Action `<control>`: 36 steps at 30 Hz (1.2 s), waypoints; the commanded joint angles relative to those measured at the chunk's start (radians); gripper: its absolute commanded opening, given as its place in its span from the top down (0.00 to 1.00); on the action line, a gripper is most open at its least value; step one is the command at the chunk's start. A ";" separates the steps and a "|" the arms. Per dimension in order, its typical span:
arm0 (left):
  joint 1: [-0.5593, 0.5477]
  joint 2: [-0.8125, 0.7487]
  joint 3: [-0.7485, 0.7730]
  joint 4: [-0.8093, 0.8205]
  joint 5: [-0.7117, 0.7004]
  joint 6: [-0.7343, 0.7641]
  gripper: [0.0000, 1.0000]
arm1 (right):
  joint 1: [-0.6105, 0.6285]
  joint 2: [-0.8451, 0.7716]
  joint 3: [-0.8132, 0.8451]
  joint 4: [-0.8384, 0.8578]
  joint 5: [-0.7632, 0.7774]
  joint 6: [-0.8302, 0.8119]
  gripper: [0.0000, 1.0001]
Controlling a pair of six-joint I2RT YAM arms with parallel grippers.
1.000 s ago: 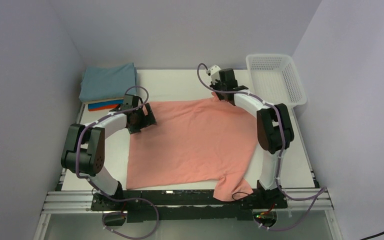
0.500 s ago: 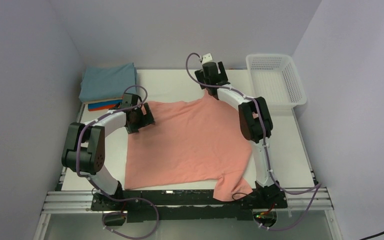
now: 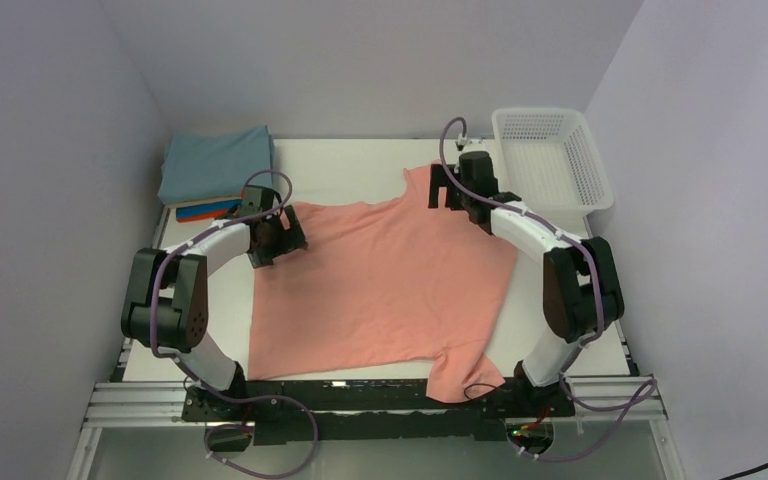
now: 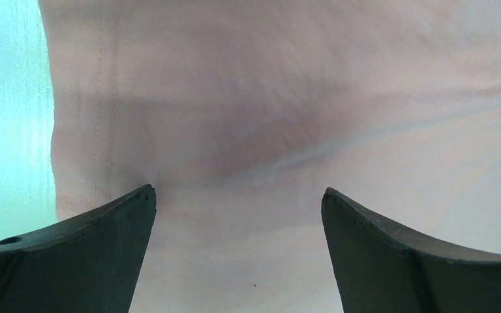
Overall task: Fold and stack the t-shirts
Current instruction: Flatten out the tshirt
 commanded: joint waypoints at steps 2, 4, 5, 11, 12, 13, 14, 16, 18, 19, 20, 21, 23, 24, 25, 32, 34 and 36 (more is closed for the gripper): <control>0.003 -0.006 0.022 0.017 0.010 0.004 0.01 | 0.016 -0.050 -0.131 -0.080 -0.077 0.174 0.00; 0.004 0.029 0.048 0.011 -0.012 0.003 0.01 | 0.015 -0.031 -0.130 -0.115 -0.068 0.188 0.00; 0.005 0.047 0.064 0.002 -0.020 0.001 0.01 | 0.015 -0.016 -0.127 -0.122 -0.069 0.189 0.00; 0.056 0.159 0.143 -0.010 -0.018 0.000 0.01 | -0.009 0.133 -0.050 -0.092 -0.170 0.198 0.00; 0.067 0.178 0.158 -0.016 -0.015 -0.003 0.01 | -0.013 0.165 -0.023 -0.098 -0.174 0.202 0.00; 0.078 0.194 0.174 -0.019 -0.012 -0.003 0.01 | -0.016 0.197 0.004 -0.104 -0.175 0.204 0.00; 0.086 0.210 0.193 -0.023 -0.010 -0.003 0.01 | -0.023 0.228 0.031 -0.109 -0.176 0.206 0.00; 0.097 0.242 0.235 -0.053 0.011 0.002 0.01 | -0.034 0.284 0.081 -0.116 -0.184 0.211 0.00; 0.096 0.246 0.250 -0.091 -0.020 -0.020 0.00 | -0.048 0.329 0.126 -0.123 -0.205 0.220 0.00; 0.095 0.234 0.237 -0.092 -0.026 -0.021 0.00 | -0.053 0.340 0.140 -0.123 -0.214 0.221 0.00; 0.094 0.216 0.226 -0.086 -0.026 -0.019 0.01 | -0.058 0.344 0.149 -0.120 -0.219 0.221 0.00; 0.095 0.198 0.219 -0.072 -0.026 -0.011 0.01 | -0.061 0.341 0.156 -0.117 -0.223 0.213 0.00; 0.095 0.168 0.228 -0.062 -0.026 0.002 0.01 | -0.062 0.320 0.175 -0.125 -0.223 0.193 0.00; 0.094 0.159 0.246 -0.074 -0.057 0.006 0.01 | -0.062 0.302 0.185 -0.138 -0.220 0.184 0.00; 0.095 0.150 0.265 -0.090 -0.065 0.007 0.01 | -0.062 0.275 0.191 -0.150 -0.215 0.180 0.00; 0.071 -0.039 0.193 -0.080 -0.068 0.010 0.01 | -0.062 -0.101 -0.008 -0.209 -0.121 0.253 0.00; 0.051 -0.103 0.143 -0.084 -0.076 0.004 0.01 | -0.063 -0.225 -0.129 -0.266 -0.062 0.296 0.00; 0.026 -0.156 0.090 -0.081 -0.072 -0.007 0.00 | -0.063 -0.353 -0.234 -0.328 -0.010 0.338 0.00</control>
